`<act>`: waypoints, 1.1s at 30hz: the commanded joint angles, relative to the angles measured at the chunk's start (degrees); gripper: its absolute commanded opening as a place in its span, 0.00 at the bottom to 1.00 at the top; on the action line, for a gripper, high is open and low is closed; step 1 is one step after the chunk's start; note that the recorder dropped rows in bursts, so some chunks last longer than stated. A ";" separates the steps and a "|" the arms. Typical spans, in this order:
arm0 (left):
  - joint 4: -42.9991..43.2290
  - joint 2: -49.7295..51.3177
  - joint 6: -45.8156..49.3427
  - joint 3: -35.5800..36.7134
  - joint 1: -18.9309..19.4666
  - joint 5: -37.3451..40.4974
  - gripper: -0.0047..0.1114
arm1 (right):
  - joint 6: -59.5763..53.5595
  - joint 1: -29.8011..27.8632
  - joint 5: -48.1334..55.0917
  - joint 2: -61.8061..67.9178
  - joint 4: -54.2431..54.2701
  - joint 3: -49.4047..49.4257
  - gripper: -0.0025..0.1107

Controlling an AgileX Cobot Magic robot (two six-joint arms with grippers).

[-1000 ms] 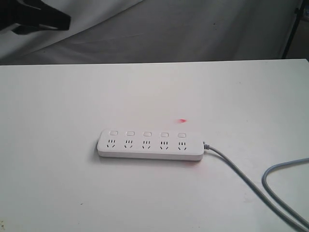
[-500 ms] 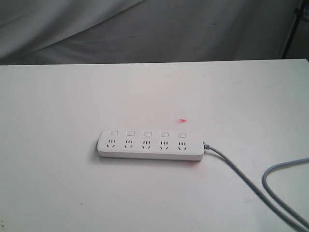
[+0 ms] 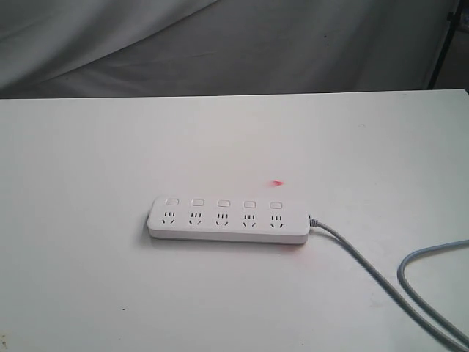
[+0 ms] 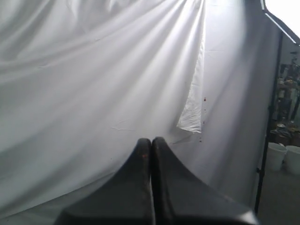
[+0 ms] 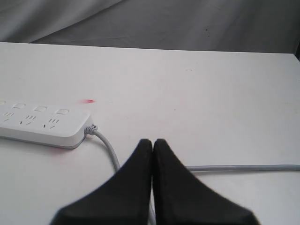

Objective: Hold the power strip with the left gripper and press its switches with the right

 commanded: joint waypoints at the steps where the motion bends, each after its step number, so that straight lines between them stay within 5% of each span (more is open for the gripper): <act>1: 11.51 -1.26 -11.77 0.00 -0.20 0.06 0.04 | -0.11 -0.35 -0.80 -0.34 0.04 0.23 0.02; 24: 17.89 -1.58 -12.21 0.00 -0.10 0.50 0.04 | -0.11 -0.35 -0.80 -0.34 0.04 0.23 0.02; 33: 18.28 -7.42 -12.69 0.00 8.80 0.50 0.04 | -0.11 -0.35 -0.80 -0.34 0.04 0.23 0.02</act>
